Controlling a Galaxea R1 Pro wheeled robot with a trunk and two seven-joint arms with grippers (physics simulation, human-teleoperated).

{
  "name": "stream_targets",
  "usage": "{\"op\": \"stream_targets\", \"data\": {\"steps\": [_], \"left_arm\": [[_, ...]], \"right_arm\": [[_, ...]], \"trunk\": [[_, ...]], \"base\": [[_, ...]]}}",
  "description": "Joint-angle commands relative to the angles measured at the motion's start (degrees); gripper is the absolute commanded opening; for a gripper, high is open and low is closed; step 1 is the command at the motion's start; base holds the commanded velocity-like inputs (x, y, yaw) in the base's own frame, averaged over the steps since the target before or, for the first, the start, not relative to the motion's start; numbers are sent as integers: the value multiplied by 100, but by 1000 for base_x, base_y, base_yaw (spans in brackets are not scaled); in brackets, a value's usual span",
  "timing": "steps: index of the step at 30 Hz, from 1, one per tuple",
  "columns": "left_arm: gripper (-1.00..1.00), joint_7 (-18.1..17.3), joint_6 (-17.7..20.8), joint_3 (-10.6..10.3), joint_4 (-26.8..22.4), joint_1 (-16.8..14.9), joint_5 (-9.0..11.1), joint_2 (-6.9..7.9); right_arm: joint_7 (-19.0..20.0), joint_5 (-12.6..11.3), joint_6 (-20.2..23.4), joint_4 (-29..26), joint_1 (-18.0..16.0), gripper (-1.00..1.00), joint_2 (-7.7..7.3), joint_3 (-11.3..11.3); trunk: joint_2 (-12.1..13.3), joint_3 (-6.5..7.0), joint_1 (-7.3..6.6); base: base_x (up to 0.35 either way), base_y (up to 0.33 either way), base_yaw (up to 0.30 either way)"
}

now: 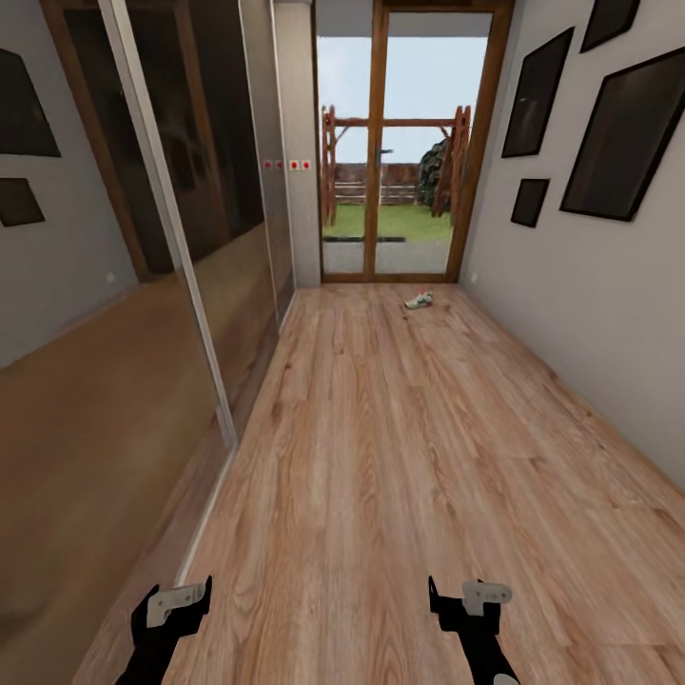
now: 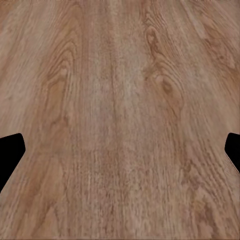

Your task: Pick up the two gym shoes and the two sandals from the corridor floor and place them onto the hallstand (shoe rack) in the corridor, making sure they are on the rack and not on the floor. Arrange them so the two gym shoes are next to each other and the two sandals are next to each other.

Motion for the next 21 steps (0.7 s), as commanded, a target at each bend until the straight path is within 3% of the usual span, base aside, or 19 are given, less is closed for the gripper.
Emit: {"op": "stream_targets", "data": {"steps": [1, 12, 21], "left_arm": [[100, 0, 0, 0, 0, 0, 0, 0], [100, 0, -2, -1, 0, 3, 0, 0], [100, 3, -1, -2, 0, 4, 0, 0]], "right_arm": [[0, 0, 0, 0, 0, 100, -1, 0], [0, 0, -1, 0, 0, 100, 0, 0], [0, 0, -1, 0, 0, 100, 1, 0]], "trunk": [[0, 0, 0], [0, 0, 0], [0, 0, 0]], "base": [[320, -71, 0], [308, -65, 0], [153, -26, 0]]}}
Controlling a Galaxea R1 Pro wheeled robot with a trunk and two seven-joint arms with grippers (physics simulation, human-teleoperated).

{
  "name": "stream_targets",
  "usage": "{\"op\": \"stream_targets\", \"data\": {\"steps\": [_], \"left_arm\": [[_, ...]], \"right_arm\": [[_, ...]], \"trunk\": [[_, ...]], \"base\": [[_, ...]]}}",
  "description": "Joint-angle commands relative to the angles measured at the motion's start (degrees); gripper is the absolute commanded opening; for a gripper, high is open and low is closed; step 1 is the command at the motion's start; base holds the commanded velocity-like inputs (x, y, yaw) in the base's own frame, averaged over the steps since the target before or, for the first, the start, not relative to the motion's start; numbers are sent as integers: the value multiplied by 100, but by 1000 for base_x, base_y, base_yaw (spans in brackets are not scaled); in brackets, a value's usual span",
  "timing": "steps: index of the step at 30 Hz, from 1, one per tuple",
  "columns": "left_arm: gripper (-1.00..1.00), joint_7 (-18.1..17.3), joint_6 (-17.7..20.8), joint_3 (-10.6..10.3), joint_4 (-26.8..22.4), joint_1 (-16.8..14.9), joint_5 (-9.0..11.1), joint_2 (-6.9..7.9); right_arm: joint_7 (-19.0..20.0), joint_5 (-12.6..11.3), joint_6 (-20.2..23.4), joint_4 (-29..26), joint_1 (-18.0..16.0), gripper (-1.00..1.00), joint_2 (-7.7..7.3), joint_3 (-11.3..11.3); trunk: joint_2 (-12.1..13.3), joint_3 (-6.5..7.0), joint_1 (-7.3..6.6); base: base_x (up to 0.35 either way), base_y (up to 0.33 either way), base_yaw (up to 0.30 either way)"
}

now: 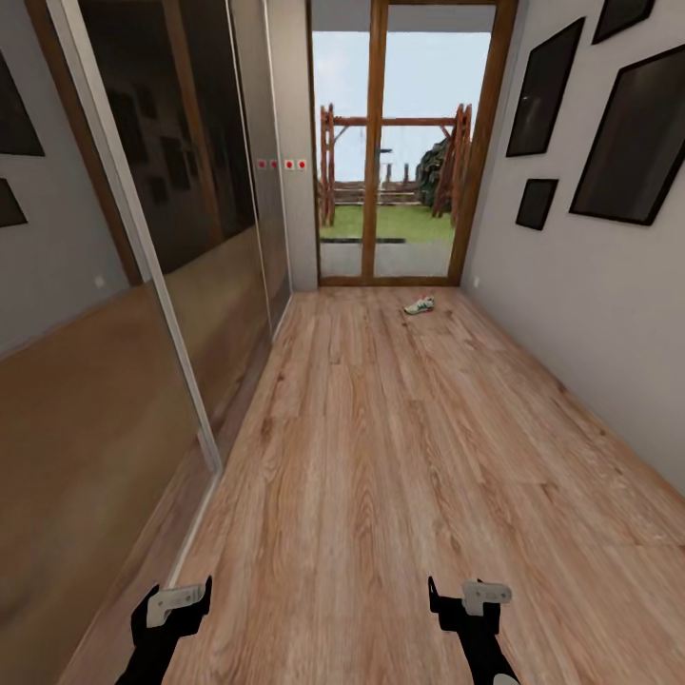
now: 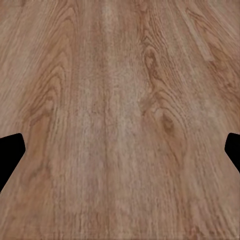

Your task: Pick up the two gym shoes and the two sandals from the corridor floor and place them onto the hallstand (shoe rack) in the corridor, making sure they are on the rack and not on the floor. Arrange them so the two gym shoes are next to each other and the two sandals are next to each other.

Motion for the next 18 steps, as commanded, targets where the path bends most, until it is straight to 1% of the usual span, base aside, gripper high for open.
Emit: {"op": "stream_targets", "data": {"steps": [1, 7, 18], "left_arm": [[100, -1, 0, 0, 0, -1, 0, 0], [100, 0, 1, 0, 0, 2, 0, 0], [100, 4, 1, 0, 0, -1, 0, 0]], "right_arm": [[0, 0, 0, 0, 0, 100, 0, 0], [0, 0, 0, 0, 0, 100, 0, 0], [0, 0, 0, -1, 0, 100, 0, 0]], "trunk": [[0, 0, 0], [0, 0, 0], [0, 0, 0]], "base": [[73, -12, 0], [52, -9, 0], [19, -3, 0]]}}
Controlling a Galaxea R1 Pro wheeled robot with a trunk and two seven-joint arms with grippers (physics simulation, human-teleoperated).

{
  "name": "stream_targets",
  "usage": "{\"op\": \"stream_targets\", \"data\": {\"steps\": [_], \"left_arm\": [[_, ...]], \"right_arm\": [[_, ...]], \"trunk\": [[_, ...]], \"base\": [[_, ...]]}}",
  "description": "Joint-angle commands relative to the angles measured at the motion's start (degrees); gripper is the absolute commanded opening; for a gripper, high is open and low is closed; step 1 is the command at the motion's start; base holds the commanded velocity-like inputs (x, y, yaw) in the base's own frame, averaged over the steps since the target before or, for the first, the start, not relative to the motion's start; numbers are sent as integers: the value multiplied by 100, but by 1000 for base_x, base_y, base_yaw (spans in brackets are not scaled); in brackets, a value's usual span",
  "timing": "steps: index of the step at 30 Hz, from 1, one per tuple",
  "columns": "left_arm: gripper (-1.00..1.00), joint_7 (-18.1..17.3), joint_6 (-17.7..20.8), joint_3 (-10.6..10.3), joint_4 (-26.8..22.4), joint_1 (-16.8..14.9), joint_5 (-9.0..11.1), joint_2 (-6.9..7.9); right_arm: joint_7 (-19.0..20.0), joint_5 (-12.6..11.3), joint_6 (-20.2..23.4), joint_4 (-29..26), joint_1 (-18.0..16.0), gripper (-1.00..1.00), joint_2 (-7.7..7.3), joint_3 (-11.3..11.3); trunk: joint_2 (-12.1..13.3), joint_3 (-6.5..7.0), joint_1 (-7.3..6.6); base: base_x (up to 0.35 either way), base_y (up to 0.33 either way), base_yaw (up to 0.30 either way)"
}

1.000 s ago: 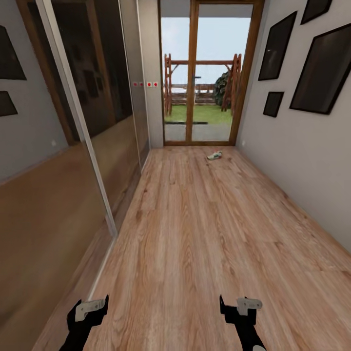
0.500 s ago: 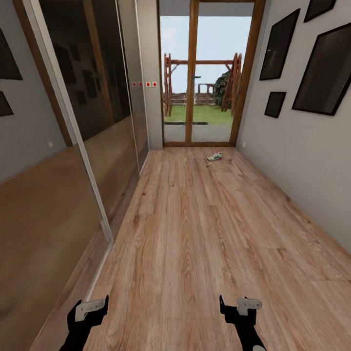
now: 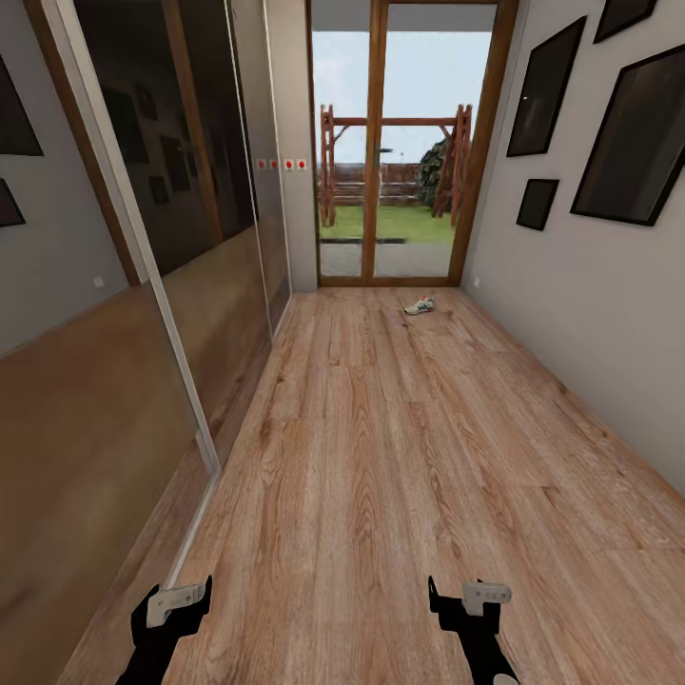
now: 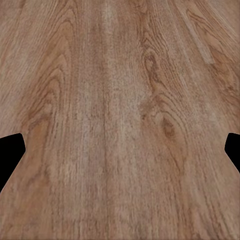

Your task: Pick up the two gym shoes and the two sandals from the corridor floor and place them onto the hallstand (shoe rack) in the corridor, making sure they are on the rack and not on the floor. Arrange them so the two gym shoes are next to each other and the two sandals are next to each other.

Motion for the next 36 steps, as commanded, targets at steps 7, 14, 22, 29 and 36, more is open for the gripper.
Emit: {"op": "stream_targets", "data": {"steps": [7, 14, 22, 29, 36], "left_arm": [[100, 1, -1, 0, 0, 2, 0, 0], [100, -2, 0, -1, 0, 1, 0, -2], [100, -3, 0, 0, 0, 0, -1, -1], [100, 0, -1, 0, 0, 0, 0, 0], [100, 1, -2, 0, 0, 2, 0, 0]], "right_arm": [[0, 0, 0, 1, 0, 100, 0, 2], [0, 0, 0, 1, 0, 100, 0, 2], [0, 0, 1, -1, 0, 100, 0, 1], [0, 0, 3, -1, 0, 100, 0, 0], [0, 0, 1, -3, 0, 100, 0, 0]], "trunk": [[0, 0, 0], [0, 0, 0], [0, 0, 0], [0, 0, 0], [0, 0, 0]], "base": [[6, -1, 0], [2, -2, 0], [28, -109, 0], [63, -207, 0], [44, -127, 0]]}}
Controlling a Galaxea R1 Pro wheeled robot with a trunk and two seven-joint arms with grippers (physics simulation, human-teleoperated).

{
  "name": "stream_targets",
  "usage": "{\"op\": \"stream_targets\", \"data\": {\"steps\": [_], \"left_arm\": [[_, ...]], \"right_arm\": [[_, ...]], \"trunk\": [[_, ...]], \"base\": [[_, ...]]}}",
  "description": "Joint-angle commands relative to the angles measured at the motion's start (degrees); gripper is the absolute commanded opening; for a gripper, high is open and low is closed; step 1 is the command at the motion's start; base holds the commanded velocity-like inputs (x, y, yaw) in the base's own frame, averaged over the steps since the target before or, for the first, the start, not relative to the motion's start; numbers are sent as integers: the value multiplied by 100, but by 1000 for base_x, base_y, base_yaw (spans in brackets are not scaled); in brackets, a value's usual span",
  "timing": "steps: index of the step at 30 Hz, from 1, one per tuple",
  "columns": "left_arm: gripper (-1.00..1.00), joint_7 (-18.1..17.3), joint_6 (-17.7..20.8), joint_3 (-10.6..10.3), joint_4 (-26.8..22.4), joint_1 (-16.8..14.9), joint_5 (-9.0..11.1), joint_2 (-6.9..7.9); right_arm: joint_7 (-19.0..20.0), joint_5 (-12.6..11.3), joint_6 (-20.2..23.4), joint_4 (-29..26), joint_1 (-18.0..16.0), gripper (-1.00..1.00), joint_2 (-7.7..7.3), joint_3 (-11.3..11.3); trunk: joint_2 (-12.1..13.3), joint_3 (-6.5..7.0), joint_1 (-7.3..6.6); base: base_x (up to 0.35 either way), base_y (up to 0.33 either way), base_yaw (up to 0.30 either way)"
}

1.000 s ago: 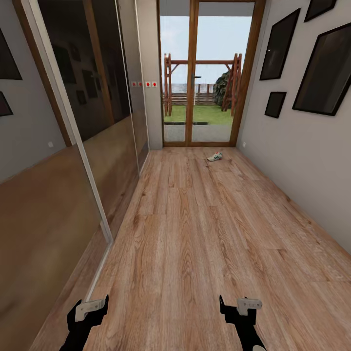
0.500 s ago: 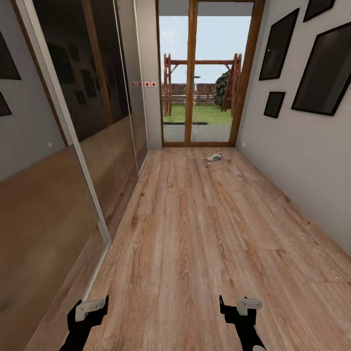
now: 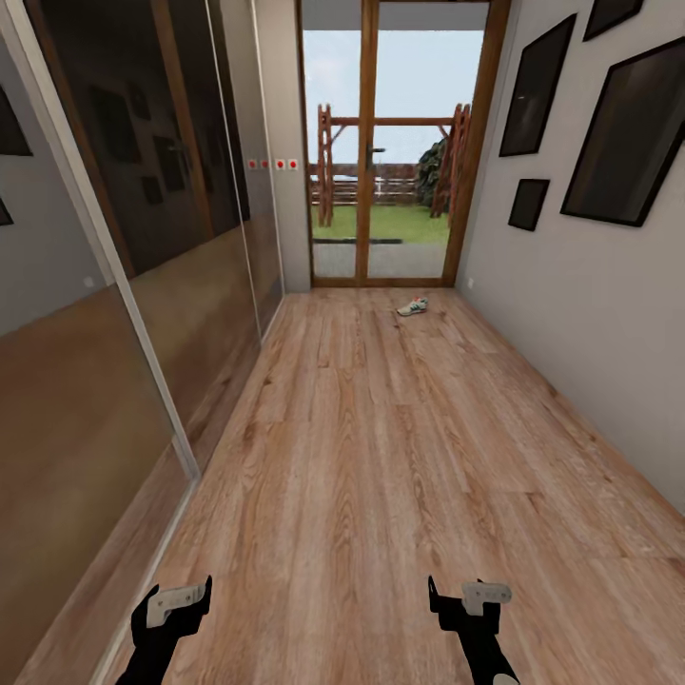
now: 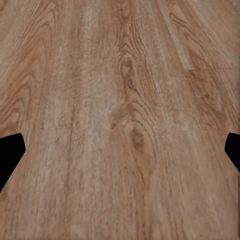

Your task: Pick up the two gym shoes and the two sandals from the corridor floor and place them onto the hallstand (shoe rack) in the corridor, making sure they are on the rack and not on the floor. Arrange them so the two gym shoes are next to each other and the two sandals are next to each other.

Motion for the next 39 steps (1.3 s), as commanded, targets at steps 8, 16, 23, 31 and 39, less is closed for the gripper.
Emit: {"op": "stream_targets", "data": {"steps": [8, 16, 23, 31, 39], "left_arm": [[100, 1, -2, 0, 0, -2, 0, 0], [100, 1, -5, 0, 0, 1, 0, 0], [100, -1, -1, 8, 0, -2, 5, 0], [100, -6, 1, 9, 0, -3, 8, 0], [100, -2, 2, 11, 0, -4, 8, 0]], "right_arm": [[0, 0, 0, 2, 0, 100, 0, 0], [0, 0, -1, 3, 0, 100, 0, 0], [0, 0, 2, 4, 0, 100, -2, 0], [0, 0, 4, 4, 0, 100, -2, 0], [0, 0, 6, 4, 0, 100, -7, 0]], "trunk": [[0, 0, 0], [0, 0, 0], [0, 0, 0], [0, 0, 0], [0, 0, 0]], "base": [[18, -50, 0], [6, -18, 0], [9, -7, 0], [149, -3, 0], [259, -1, -80]]}}
